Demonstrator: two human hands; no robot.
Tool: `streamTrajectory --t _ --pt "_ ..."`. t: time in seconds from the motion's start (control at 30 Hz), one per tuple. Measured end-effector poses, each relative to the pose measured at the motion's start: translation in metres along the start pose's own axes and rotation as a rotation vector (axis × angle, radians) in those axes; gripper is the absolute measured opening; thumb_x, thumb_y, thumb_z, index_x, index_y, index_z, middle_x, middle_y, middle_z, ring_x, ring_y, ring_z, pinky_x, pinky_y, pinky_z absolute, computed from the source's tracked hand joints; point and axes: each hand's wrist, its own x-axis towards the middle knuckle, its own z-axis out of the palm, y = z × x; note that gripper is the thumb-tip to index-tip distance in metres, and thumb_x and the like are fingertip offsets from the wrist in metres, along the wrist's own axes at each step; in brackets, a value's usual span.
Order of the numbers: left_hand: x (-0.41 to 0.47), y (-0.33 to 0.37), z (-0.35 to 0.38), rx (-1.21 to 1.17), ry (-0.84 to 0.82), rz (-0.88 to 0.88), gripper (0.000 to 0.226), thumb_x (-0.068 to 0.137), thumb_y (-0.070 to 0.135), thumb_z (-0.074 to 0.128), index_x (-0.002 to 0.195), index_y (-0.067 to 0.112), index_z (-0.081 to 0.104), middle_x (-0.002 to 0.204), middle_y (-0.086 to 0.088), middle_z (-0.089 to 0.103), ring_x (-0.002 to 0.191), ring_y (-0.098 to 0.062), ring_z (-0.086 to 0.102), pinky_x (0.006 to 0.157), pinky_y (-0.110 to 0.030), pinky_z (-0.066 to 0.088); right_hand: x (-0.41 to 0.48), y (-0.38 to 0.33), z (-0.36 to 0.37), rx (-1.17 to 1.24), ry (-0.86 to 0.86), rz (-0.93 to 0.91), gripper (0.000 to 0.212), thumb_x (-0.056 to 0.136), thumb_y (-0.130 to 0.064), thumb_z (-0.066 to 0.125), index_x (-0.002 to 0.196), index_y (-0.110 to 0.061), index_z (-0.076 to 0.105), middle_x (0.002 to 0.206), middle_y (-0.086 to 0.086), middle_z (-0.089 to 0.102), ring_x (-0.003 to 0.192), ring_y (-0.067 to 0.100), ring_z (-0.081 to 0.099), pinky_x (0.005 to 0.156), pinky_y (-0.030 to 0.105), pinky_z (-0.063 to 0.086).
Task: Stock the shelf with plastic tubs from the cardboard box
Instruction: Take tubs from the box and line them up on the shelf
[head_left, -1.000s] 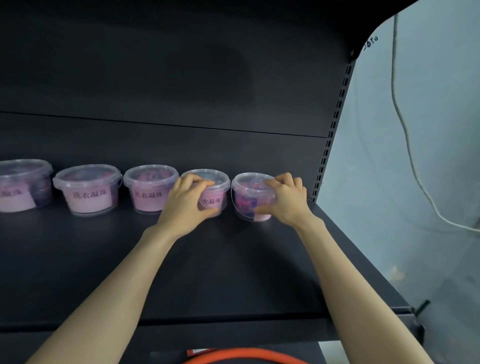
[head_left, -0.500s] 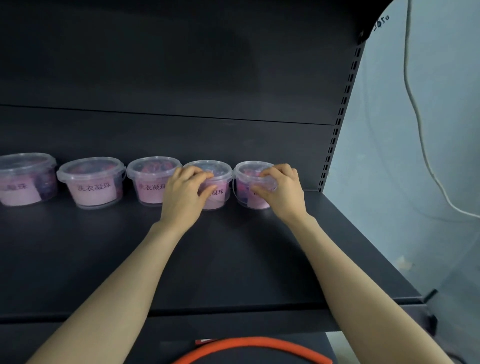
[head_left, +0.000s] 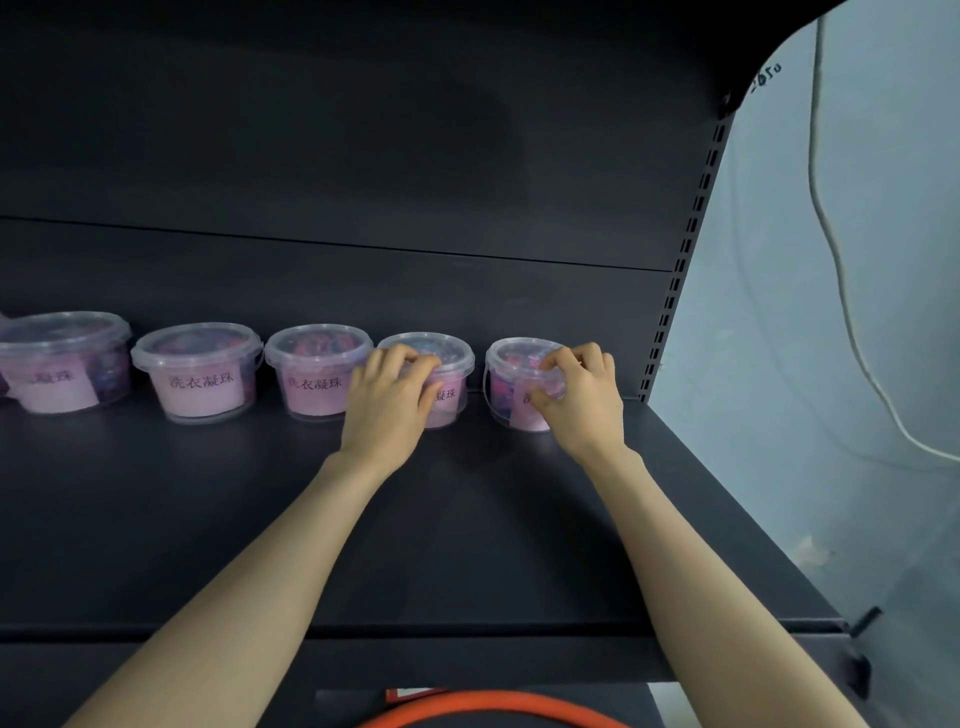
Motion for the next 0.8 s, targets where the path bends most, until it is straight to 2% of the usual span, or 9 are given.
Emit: streamTrajectory --t 0.17,0.23,0.3,0.47,0.6,0.8 --pt "-0.002 0.0 -0.004 -0.015 -0.076 -0.009 0.035 0.091 0.02 0.056 0.124 0.009 0.056 0.119 -0.011 0.054 0.111 -0.031 0.046 0.092 -0.042 0.036 0.001 -0.006 -0.01 0.016 -0.092 0.018 0.033 0.08 -0.021 0.069 0.11 -0.016 0.058 0.113 0.001 0.044 0.1 0.022 0.048 0.069 0.034 0.048" --pt "-0.002 -0.001 -0.011 -0.103 -0.124 -0.013 0.039 0.091 0.017 0.056 0.128 0.009 0.054 0.126 -0.007 0.052 0.118 -0.027 0.045 0.096 -0.037 0.036 -0.003 -0.01 -0.018 0.043 -0.136 0.03 0.035 0.08 -0.021 0.069 0.113 -0.017 0.059 0.116 0.0 0.044 0.09 0.023 0.056 0.072 0.036 0.049" --pt "-0.005 0.002 -0.027 -0.228 -0.118 -0.034 0.034 0.09 0.015 0.056 0.124 0.01 0.059 0.127 -0.004 0.054 0.118 -0.023 0.047 0.096 -0.034 0.038 -0.011 -0.018 -0.028 0.069 -0.133 0.023 0.032 0.082 -0.021 0.067 0.113 -0.017 0.06 0.118 -0.001 0.047 0.084 0.023 0.06 0.075 0.036 0.05" --pt "-0.031 0.012 -0.084 -0.392 0.04 0.032 0.016 0.088 0.011 0.059 0.102 0.009 0.067 0.098 -0.003 0.066 0.09 -0.023 0.062 0.078 -0.039 0.05 -0.049 -0.054 -0.054 0.096 -0.04 -0.014 0.015 0.085 -0.018 0.062 0.099 -0.014 0.066 0.104 0.002 0.061 0.078 0.021 0.061 0.076 0.038 0.05" --pt "-0.074 0.015 -0.128 -0.368 0.006 0.113 0.015 0.087 0.015 0.062 0.1 0.012 0.069 0.09 0.001 0.069 0.078 -0.019 0.064 0.068 -0.042 0.053 -0.101 -0.093 -0.065 0.086 0.006 -0.07 0.012 0.086 -0.023 0.06 0.091 -0.014 0.066 0.093 0.003 0.065 0.076 0.025 0.061 0.074 0.04 0.05" --pt "-0.176 0.006 -0.188 -0.333 -0.095 0.074 0.021 0.086 0.023 0.058 0.097 0.009 0.07 0.087 -0.002 0.07 0.076 -0.021 0.066 0.067 -0.042 0.054 -0.198 -0.155 -0.064 0.221 -0.005 -0.069 0.009 0.085 -0.017 0.064 0.088 -0.009 0.068 0.087 0.005 0.063 0.074 0.027 0.061 0.071 0.046 0.05"
